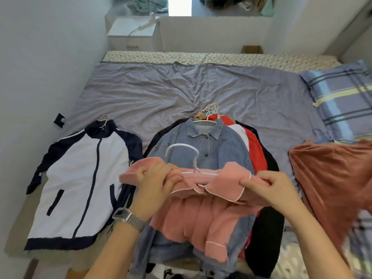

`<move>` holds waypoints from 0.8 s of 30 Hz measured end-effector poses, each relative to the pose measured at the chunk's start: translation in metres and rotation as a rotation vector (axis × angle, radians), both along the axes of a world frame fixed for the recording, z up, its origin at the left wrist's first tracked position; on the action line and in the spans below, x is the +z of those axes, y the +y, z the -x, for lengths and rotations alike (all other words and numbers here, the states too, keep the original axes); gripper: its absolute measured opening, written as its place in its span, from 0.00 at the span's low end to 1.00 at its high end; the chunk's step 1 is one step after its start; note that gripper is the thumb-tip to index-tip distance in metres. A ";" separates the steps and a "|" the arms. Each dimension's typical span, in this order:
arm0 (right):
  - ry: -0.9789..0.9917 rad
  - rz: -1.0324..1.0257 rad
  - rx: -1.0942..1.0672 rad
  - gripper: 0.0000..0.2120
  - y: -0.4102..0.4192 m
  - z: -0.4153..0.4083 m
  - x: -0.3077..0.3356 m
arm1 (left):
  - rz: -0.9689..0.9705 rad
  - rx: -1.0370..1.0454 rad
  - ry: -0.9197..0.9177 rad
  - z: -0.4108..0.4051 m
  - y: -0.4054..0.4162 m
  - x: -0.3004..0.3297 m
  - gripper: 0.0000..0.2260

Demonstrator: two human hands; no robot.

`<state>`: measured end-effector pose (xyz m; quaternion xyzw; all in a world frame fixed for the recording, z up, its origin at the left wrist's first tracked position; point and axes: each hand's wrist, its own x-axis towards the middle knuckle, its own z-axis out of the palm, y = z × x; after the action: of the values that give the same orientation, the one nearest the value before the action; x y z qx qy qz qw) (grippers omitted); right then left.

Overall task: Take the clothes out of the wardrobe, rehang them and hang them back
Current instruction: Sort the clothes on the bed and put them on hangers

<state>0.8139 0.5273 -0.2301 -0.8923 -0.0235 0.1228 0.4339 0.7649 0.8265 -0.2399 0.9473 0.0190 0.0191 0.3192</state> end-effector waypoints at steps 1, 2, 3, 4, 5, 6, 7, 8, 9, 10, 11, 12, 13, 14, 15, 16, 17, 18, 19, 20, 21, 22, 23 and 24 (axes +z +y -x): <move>-0.039 0.030 -0.036 0.29 0.004 0.018 0.010 | 0.019 0.027 -0.002 0.018 0.000 0.009 0.11; -0.093 0.044 -0.079 0.20 0.010 0.036 0.019 | 0.035 0.049 -0.002 0.036 0.001 0.018 0.14; -0.135 0.026 -0.118 0.13 0.020 0.054 0.027 | 0.050 0.063 -0.005 0.053 0.003 0.028 0.15; -0.174 0.007 -0.144 0.10 0.029 0.070 0.033 | 0.063 0.076 -0.010 0.069 0.006 0.036 0.15; -0.216 0.009 -0.154 0.10 0.038 0.084 0.038 | 0.079 0.098 -0.017 0.084 0.010 0.042 0.15; -0.258 0.035 -0.147 0.09 0.045 0.095 0.041 | 0.093 0.123 -0.021 0.097 0.013 0.048 0.14; -0.292 0.060 -0.137 0.10 0.051 0.106 0.043 | 0.098 0.146 -0.025 0.109 0.017 0.053 0.13; -0.306 0.068 -0.134 0.11 0.056 0.116 0.046 | 0.091 0.162 -0.031 0.120 0.019 0.057 0.14; -0.306 0.064 -0.137 0.11 0.059 0.125 0.048 | 0.072 0.173 -0.040 0.132 0.021 0.060 0.15; -0.307 0.055 -0.137 0.11 0.061 0.134 0.051 | 0.048 0.182 -0.050 0.144 0.022 0.064 0.16; -0.309 0.047 -0.133 0.12 0.062 0.144 0.054 | 0.030 0.192 -0.058 0.156 0.024 0.068 0.17; -0.313 0.043 -0.123 0.11 0.062 0.152 0.057 | 0.019 0.199 -0.061 0.168 0.024 0.072 0.16; -0.317 0.039 -0.108 0.09 0.061 0.161 0.059 | 0.013 0.204 -0.060 0.180 0.023 0.076 0.16; -0.320 0.040 -0.083 0.08 0.059 0.170 0.062 | 0.009 0.208 -0.058 0.192 0.020 0.080 0.15; -0.322 0.041 -0.057 0.07 0.055 0.178 0.065 | 0.009 0.216 -0.057 0.206 0.015 0.084 0.14; -0.322 0.038 -0.036 0.06 0.050 0.187 0.067 | 0.015 0.231 -0.053 0.219 0.008 0.086 0.13; -0.327 0.033 -0.027 0.06 0.043 0.197 0.070 | 0.020 0.249 -0.047 0.233 0.000 0.087 0.13; -0.336 0.029 -0.024 0.06 0.034 0.207 0.073 | 0.017 0.267 -0.042 0.246 -0.011 0.088 0.12; -0.345 0.037 -0.024 0.06 0.024 0.218 0.075 | 0.008 0.281 -0.038 0.259 -0.023 0.087 0.13; -0.353 0.057 -0.020 0.06 0.013 0.230 0.076 | 0.002 0.291 -0.031 0.272 -0.036 0.087 0.14; -0.358 0.083 -0.016 0.07 0.001 0.242 0.078 | 0.003 0.296 -0.024 0.284 -0.050 0.087 0.14; -0.362 0.101 -0.018 0.08 -0.011 0.254 0.080 | 0.009 0.293 -0.023 0.295 -0.065 0.087 0.14; -0.366 0.108 -0.027 0.08 -0.024 0.266 0.083 | 0.015 0.285 -0.024 0.305 -0.079 0.088 0.14; -0.368 0.103 -0.040 0.09 -0.037 0.278 0.086 | 0.022 0.274 -0.025 0.314 -0.092 0.090 0.14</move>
<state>0.5364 0.4898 -0.1443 -0.9210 -0.0784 -0.0502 0.3782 0.4507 0.7343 -0.1500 0.9320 0.1445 0.0741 0.3241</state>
